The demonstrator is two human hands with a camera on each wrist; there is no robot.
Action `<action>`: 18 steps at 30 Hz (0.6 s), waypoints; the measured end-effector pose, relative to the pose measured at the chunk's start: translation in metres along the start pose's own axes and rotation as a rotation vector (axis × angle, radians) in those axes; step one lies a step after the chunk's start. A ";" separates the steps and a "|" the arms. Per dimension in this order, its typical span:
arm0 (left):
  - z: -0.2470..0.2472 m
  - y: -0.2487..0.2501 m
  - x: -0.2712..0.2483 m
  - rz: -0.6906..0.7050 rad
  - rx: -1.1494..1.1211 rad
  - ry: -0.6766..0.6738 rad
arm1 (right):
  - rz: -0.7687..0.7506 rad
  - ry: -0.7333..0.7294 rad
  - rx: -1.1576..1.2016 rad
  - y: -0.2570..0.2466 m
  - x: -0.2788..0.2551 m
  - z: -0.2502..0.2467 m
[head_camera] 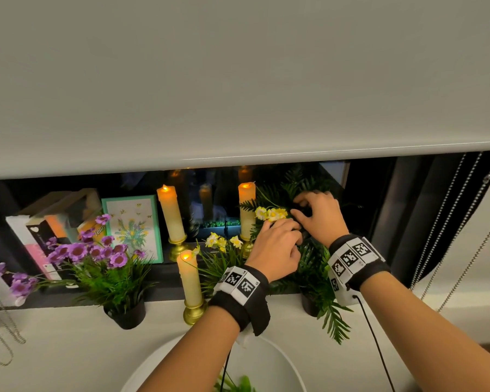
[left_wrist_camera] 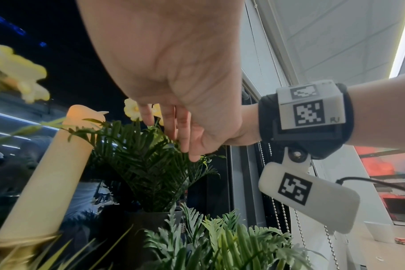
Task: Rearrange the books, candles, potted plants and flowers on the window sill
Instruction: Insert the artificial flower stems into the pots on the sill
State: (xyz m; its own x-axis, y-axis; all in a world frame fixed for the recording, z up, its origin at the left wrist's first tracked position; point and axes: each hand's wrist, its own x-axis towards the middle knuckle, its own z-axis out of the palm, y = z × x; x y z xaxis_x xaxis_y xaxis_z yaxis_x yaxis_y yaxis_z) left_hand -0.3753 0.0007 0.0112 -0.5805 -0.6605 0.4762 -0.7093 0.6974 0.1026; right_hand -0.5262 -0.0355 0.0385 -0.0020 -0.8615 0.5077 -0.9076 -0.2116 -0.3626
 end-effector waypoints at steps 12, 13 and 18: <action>-0.013 0.004 -0.020 0.118 -0.091 0.016 | -0.148 -0.016 0.080 -0.021 -0.015 -0.005; -0.013 0.003 -0.024 0.110 -0.102 0.028 | -0.149 0.017 0.105 -0.020 -0.018 -0.004; -0.025 -0.008 -0.056 -0.004 -0.193 0.104 | -0.144 0.174 0.243 -0.036 -0.042 -0.015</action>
State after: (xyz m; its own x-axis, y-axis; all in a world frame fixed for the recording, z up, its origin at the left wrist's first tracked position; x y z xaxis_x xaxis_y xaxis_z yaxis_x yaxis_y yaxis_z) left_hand -0.3277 0.0389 0.0054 -0.5265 -0.6384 0.5615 -0.6165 0.7415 0.2650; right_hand -0.4999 0.0152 0.0414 0.0288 -0.7274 0.6856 -0.7771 -0.4477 -0.4423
